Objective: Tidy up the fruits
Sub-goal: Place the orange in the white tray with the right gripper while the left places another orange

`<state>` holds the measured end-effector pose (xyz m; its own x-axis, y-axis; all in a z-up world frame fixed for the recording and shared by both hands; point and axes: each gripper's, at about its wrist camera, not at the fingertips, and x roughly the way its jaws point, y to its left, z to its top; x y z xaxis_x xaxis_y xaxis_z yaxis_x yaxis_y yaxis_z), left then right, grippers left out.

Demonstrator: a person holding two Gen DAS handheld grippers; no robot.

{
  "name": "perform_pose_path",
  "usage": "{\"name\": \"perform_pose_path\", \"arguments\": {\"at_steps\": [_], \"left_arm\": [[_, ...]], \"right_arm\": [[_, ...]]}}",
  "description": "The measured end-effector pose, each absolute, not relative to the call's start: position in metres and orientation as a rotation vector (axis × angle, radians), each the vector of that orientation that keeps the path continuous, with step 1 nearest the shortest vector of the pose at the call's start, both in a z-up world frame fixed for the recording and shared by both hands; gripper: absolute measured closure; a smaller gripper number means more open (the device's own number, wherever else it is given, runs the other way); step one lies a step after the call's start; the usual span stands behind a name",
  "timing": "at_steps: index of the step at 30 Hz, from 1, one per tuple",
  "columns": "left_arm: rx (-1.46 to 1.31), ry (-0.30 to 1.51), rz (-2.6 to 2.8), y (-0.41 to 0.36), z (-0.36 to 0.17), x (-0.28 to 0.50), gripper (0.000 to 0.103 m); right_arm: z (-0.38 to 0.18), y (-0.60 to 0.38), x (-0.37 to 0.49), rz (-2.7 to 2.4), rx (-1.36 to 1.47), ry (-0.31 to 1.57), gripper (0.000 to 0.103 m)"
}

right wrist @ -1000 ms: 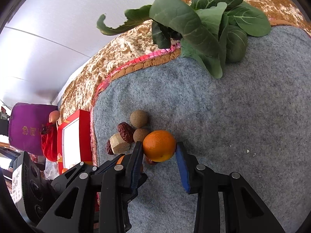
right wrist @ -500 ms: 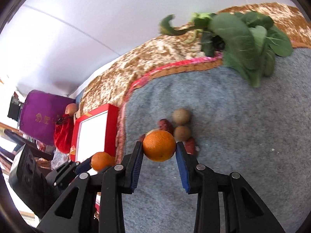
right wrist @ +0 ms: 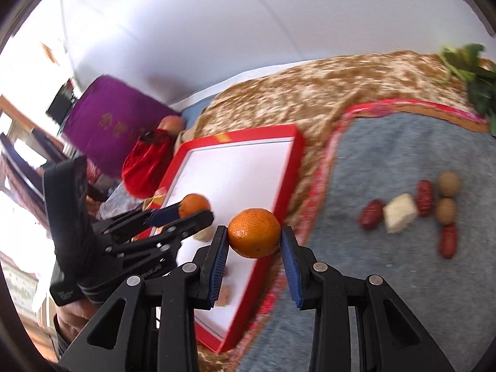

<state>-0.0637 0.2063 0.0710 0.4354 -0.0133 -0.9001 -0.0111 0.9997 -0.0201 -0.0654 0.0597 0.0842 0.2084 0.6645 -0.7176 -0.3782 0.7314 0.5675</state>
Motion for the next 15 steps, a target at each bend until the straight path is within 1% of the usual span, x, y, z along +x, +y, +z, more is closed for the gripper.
{"name": "perform_pose_path", "arguments": {"at_steps": [6, 15], "left_arm": [[-0.028, 1.153, 0.040, 0.220, 0.063, -0.067, 0.071], [0.005, 1.169, 0.065, 0.220, 0.060, -0.065, 0.070]], "right_arm": [[0.071, 0.092, -0.078, 0.774, 0.231, 1.178, 0.069], [0.057, 0.107, -0.082, 0.770, 0.165, 1.191, 0.069]]}}
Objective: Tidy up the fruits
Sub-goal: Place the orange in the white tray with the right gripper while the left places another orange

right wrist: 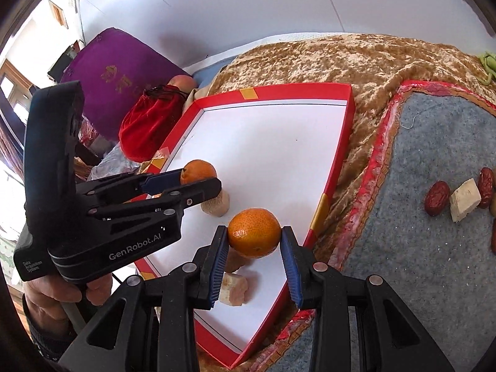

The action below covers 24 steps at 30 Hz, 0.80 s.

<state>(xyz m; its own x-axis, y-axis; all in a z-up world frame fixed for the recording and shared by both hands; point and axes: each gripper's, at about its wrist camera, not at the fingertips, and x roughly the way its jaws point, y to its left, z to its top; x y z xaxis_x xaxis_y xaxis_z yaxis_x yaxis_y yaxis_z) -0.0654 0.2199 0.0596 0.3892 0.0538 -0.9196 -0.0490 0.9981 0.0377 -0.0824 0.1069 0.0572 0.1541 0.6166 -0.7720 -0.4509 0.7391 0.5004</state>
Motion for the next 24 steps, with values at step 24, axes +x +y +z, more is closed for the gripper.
{"name": "perform_pose_path", "arguments": {"at_steps": [24], "left_arm": [[0.047, 1.098, 0.180, 0.213, 0.074, -0.049, 0.054]], "right_arm": [[0.082, 0.067, -0.067, 0.732, 0.303, 1.149, 0.065]]}}
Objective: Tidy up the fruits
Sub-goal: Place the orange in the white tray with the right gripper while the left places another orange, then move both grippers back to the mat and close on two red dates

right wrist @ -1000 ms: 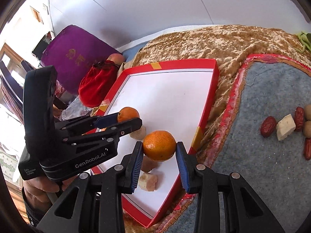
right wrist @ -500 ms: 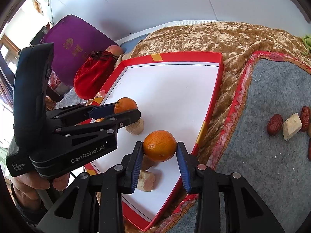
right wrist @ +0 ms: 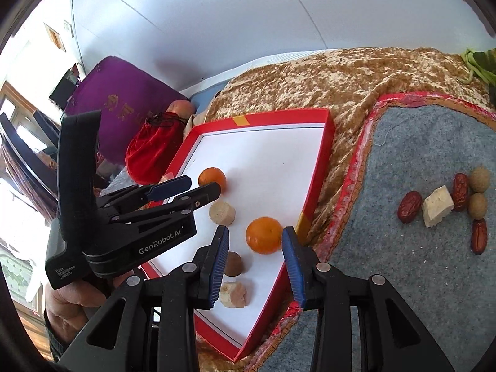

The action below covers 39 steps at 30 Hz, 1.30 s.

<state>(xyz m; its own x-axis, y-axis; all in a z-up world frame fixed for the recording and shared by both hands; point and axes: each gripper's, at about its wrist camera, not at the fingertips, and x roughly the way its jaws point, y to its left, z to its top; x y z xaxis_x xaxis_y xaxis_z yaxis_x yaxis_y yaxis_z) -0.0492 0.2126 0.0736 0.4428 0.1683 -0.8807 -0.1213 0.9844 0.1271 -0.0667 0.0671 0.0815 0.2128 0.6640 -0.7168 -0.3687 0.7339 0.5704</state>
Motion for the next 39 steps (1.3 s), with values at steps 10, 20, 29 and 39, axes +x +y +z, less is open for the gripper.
{"name": "perform_pose_path", "arguments": {"at_steps": [10, 20, 29, 39], "left_arm": [[0.125, 1.047, 0.053, 0.152, 0.081, -0.034, 0.050], [0.290, 1.030, -0.126, 0.077, 0.074, -0.031, 0.050], [0.384, 1.077, -0.235, 0.036, 0.052, -0.028, 0.050], [0.350, 1.113, -0.299, 0.029, 0.042, -0.019, 0.051]], "right_arm": [[0.094, -0.007, -0.041, 0.604, 0.447, 1.114, 0.065], [0.085, -0.082, -0.026, 0.440, 0.545, 1.143, 0.065], [0.052, -0.103, -0.021, 0.301, 0.482, 1.285, 0.065], [0.036, -0.089, -0.017, 0.301, 0.426, 1.349, 0.067]]}}
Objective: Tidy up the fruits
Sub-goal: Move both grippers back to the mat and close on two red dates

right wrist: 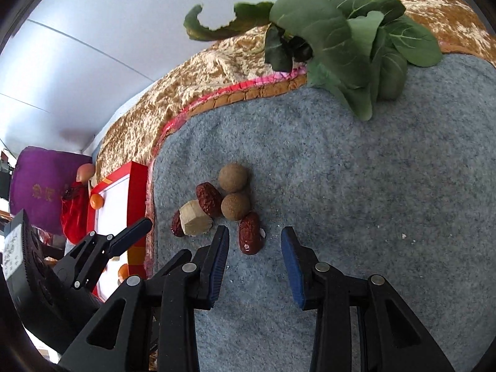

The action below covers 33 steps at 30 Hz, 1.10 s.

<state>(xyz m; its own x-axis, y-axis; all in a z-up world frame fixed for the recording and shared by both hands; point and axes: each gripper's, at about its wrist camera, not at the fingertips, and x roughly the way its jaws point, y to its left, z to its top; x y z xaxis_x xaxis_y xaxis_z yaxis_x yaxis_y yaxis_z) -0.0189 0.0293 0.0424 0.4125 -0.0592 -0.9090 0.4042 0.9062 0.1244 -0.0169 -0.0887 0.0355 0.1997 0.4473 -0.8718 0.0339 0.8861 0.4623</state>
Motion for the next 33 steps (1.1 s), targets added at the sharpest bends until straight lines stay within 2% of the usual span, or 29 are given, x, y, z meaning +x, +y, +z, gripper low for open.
{"name": "perform_pose_path", "arguments": {"at_steps": [6, 8, 12, 16, 20, 33], "left_arm": [[0.336, 1.131, -0.323, 0.027, 0.037, -0.010, 0.066], [0.339, 1.145, -0.331, 0.027, 0.033, -0.007, 0.067], [0.326, 1.151, -0.369, 0.028, 0.030, -0.003, 0.078], [0.350, 1.148, -0.376, 0.024, 0.025, -0.004, 0.080], [0.334, 1.155, -0.385, 0.026, 0.021, -0.002, 0.083], [0.289, 1.142, -0.373, 0.039, 0.031, -0.015, 0.087]], "right_arm": [[0.032, -0.082, -0.017, 0.297, 0.398, 1.362, 0.068], [0.030, -0.079, -0.015, 0.294, 0.390, 1.364, 0.069], [0.027, -0.071, -0.014, 0.284, 0.347, 1.364, 0.069], [0.027, -0.059, -0.015, 0.274, 0.268, 1.361, 0.070], [0.028, -0.049, -0.017, 0.241, 0.158, 1.351, 0.085], [0.034, -0.077, -0.018, 0.264, 0.311, 1.355, 0.086]]}}
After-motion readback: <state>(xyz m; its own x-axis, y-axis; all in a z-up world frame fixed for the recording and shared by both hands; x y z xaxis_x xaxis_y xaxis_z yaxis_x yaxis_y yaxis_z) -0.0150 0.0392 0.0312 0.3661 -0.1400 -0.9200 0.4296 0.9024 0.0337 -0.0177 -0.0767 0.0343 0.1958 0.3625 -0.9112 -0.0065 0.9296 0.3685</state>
